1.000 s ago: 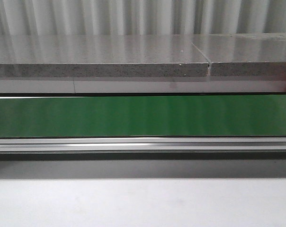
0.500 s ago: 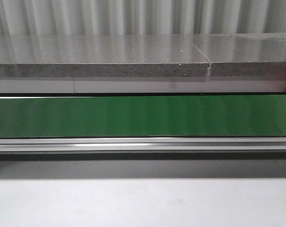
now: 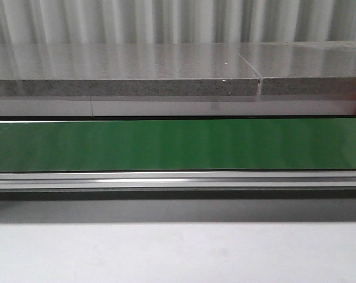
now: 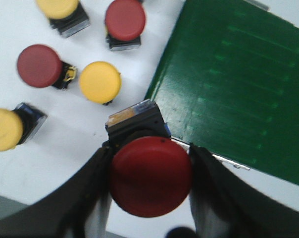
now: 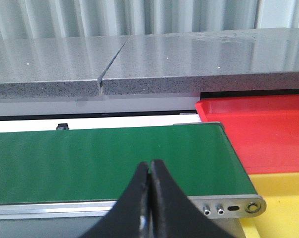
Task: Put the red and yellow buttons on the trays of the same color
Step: 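Grasp a red mushroom button from the pile with the left gripper, then set the red button on the belt's near end and open left gripper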
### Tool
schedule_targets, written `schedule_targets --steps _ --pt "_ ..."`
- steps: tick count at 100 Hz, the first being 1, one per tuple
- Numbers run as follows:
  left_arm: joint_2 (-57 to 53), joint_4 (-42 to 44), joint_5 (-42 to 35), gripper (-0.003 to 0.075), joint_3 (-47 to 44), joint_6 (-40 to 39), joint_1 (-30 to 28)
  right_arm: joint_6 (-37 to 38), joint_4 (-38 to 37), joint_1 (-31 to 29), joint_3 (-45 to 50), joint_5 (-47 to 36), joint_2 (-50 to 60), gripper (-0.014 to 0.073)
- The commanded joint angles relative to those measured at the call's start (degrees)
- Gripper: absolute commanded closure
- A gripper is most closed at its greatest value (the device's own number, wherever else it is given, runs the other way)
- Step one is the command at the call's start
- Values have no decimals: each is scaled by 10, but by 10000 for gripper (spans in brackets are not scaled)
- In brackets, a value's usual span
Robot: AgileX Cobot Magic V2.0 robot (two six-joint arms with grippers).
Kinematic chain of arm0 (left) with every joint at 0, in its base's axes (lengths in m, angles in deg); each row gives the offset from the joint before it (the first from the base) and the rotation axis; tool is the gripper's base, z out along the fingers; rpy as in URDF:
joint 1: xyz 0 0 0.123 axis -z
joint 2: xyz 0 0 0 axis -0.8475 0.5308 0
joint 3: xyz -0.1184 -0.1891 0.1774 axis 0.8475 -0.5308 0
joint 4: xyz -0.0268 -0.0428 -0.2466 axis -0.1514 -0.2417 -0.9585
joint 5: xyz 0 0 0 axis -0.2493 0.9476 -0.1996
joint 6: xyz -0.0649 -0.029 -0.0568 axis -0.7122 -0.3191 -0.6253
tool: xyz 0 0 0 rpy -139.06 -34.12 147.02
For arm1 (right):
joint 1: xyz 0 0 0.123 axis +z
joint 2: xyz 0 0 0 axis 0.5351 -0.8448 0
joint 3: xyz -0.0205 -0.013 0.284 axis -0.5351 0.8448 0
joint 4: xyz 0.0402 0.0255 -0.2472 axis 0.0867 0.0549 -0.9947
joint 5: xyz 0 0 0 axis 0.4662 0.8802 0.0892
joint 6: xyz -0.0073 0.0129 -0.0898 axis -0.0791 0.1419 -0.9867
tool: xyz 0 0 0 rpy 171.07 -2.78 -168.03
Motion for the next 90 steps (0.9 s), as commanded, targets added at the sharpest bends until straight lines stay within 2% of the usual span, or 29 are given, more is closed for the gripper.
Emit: schedule_targets --steps 1,23,57,67,90 --pt "20 -13 0 575 47 3 33 1 -4 -1 -9 -48 5 699" --pt "102 -8 37 575 124 3 81 1 -4 -1 -9 -48 5 699" --pt "158 -5 55 565 144 3 89 1 -4 -1 -9 -48 5 699" --pt "161 -5 54 502 144 3 89 1 -4 -1 -9 -48 5 699" --pt "161 -12 44 304 144 3 89 1 -4 -1 -9 -48 5 699"
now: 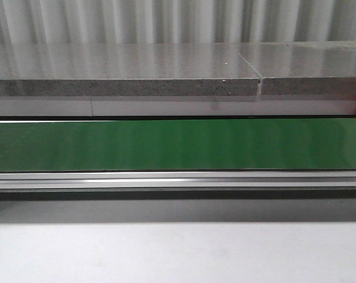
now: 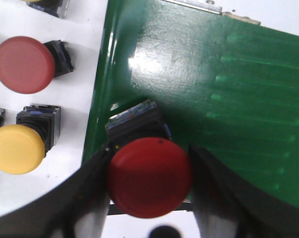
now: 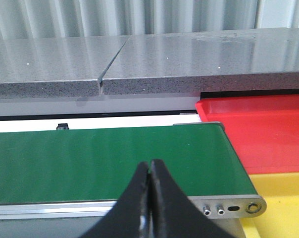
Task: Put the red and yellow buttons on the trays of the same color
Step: 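Set the red button on the belt's near end and open left gripper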
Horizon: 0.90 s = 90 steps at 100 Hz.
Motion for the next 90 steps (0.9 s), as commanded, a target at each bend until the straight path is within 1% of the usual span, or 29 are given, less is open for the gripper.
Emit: schedule_targets --steps 1,6,13,25,42,61,69,79,90 --pt "-23 -16 4 295 18 -2 4 1 -4 -1 -9 -48 5 699" --pt "-23 -17 1 281 20 -2 4 1 -4 -1 -9 -48 5 699" --pt "-23 -23 -7 281 25 -2 4 1 -4 -1 -9 -48 5 699" --pt "-37 -65 -45 281 27 -3 2 1 -4 -1 -9 -48 5 699" --pt "-53 -64 -51 281 28 -3 -5 1 -4 -1 -9 -48 5 699" --pt "-77 -55 -52 281 28 -3 -43 1 -4 -1 -9 -48 5 699" --pt "-89 -39 -40 281 28 -3 -58 1 -4 -1 -9 -48 5 699" --pt "-102 -32 -2 281 23 -3 -84 1 -4 -1 -9 -48 5 699" --pt "-121 -32 -1 281 -3 -3 -114 1 -4 -1 -9 -48 5 699"
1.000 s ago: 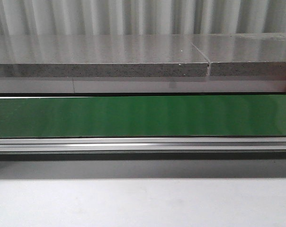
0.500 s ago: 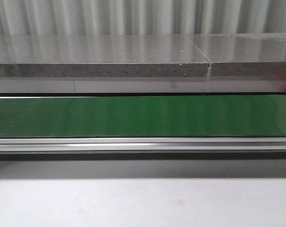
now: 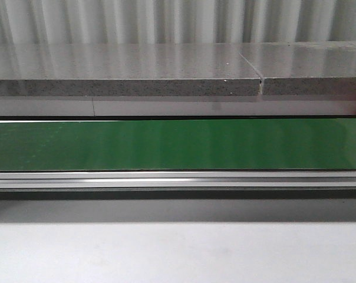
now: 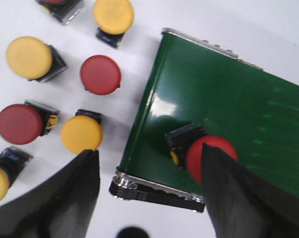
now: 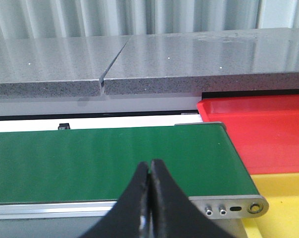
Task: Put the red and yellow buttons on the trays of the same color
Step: 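Set the red button on the belt's near end and open left gripper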
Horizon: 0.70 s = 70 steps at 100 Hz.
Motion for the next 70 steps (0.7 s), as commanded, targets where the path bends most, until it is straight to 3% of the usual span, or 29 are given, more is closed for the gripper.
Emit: schedule_targets --steps 1,18,31,70 --pt "-40 -5 -1 281 -6 -3 -23 1 -4 -1 -9 -48 5 699" --pt "-48 -5 -13 281 -70 -15 -66 1 -4 -1 -9 -48 5 699" --pt "-47 -7 -63 281 -121 -52 -95 1 -4 -1 -9 -48 5 699" --pt "7 -80 -77 281 -129 -51 -104 1 -4 -1 -9 -48 5 699"
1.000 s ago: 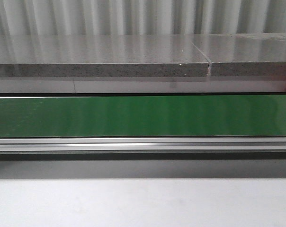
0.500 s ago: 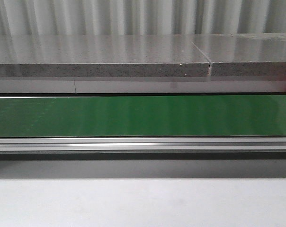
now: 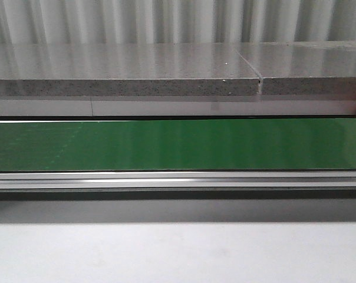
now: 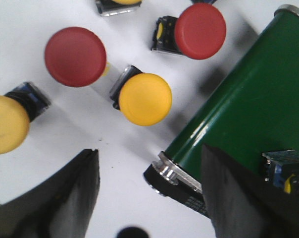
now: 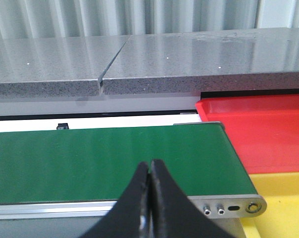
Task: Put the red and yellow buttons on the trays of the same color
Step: 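Set the red button on the belt's near end and open left gripper, then grasp a yellow mushroom button from the pile with the left gripper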
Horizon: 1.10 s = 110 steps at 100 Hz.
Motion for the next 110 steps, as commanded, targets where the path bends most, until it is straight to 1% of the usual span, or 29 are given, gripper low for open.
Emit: schedule_targets --steps 1,16,30,77,91,110 --pt "1 -29 -2 281 12 -5 0 1 -4 -1 -9 -48 5 699" --pt "33 -30 2 281 12 -5 0 1 -4 -1 -9 -48 5 699" --pt "52 -28 -12 281 12 -5 0 1 -4 -1 -9 -48 5 699" --pt "72 -35 -97 281 12 -5 0 1 -4 -1 -9 -48 5 699" --pt "75 -35 -100 281 12 -5 0 1 -4 -1 -9 -48 5 699" --pt "102 -62 -86 281 16 5 2 1 -4 -1 -9 -48 5 699"
